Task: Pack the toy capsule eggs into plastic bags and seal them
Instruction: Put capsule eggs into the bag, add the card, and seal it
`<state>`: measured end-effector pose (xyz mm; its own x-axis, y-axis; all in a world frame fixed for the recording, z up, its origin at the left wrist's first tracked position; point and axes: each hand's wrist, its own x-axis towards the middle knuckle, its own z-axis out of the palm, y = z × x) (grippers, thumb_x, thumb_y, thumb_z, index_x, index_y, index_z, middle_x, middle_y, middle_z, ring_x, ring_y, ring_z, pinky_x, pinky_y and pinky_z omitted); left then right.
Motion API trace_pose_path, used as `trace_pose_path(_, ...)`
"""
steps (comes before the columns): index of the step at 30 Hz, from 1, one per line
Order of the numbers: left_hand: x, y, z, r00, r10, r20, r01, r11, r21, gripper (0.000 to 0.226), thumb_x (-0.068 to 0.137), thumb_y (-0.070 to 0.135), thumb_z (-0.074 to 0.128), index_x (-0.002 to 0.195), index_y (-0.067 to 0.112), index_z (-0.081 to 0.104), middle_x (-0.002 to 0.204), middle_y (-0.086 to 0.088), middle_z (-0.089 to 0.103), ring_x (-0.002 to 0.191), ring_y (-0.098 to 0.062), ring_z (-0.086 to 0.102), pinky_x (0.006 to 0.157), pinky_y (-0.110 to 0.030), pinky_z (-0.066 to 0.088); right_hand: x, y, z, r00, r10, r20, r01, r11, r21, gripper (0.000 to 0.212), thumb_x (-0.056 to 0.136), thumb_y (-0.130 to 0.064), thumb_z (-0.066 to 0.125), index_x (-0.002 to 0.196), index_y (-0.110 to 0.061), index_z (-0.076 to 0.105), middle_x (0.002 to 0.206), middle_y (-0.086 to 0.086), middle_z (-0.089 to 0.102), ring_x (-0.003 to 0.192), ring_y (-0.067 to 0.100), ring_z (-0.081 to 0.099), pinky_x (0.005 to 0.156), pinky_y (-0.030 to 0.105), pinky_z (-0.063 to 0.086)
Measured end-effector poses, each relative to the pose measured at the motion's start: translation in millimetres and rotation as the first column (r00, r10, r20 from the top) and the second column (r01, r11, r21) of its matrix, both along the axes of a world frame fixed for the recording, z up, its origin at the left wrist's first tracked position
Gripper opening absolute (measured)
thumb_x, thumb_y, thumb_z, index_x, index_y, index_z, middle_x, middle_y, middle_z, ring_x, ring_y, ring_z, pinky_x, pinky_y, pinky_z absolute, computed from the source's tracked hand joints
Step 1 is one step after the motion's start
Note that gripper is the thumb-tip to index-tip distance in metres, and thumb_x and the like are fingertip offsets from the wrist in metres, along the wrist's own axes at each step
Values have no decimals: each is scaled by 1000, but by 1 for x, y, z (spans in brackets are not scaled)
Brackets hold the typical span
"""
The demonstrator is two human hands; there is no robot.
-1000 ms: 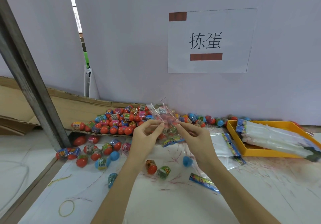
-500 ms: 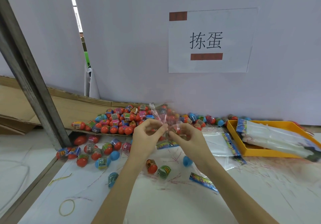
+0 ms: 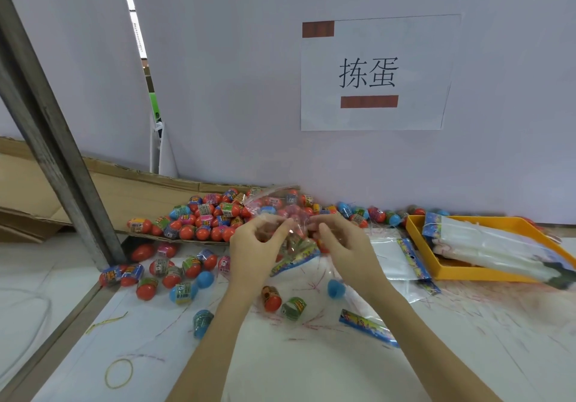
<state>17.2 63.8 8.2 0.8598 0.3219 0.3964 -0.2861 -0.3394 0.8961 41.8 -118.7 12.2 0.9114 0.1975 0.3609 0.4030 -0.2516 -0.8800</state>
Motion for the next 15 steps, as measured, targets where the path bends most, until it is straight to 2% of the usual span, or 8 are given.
trace_pose_path(2,1,0,-1,999,32,-9,-31,999,38,6,89,37,81,90,39,75,83,24,76,79,3,72,72,-18,59,8,-11,-5,970,-214,116,232,956,-178,24,104,-9,55,119,-20,70,114,-8,69,102,4,64,90,20,55)
trace_pose_path(4,1,-2,-2,998,55,-16,-52,991,119,6,89,41,81,87,41,74,79,25,74,76,2,71,70,-21,60,16,-23,-12,932,-304,198,357,863,-357,26,103,-5,56,122,-16,70,123,-2,66,110,14,60,97,28,52)
trace_pose_path(8,1,-5,-7,999,43,26,-49,960,275,13,88,51,78,88,39,75,74,21,71,72,-3,68,63,-22,56,26,-34,-22,952,-243,186,305,806,-508,27,98,-14,68,124,-18,72,126,-1,65,115,21,56,98,32,47)
trace_pose_path(12,2,-9,-14,1000,-7,-17,13,944,329,21,87,55,76,97,36,73,76,13,70,75,-8,65,67,-29,56,26,-30,-23,951,-272,148,309,831,-462,21,92,-21,77,112,-22,70,109,-5,64,105,19,57,89,31,50)
trace_pose_path(15,1,-13,-17,997,-32,-68,54,940,337,26,87,55,77,104,36,70,84,19,71,82,0,66,71,-21,56,24,-27,-16,934,-318,160,352,893,-281,20,94,-30,76,110,-21,69,98,-9,67,91,7,62,78,20,50)
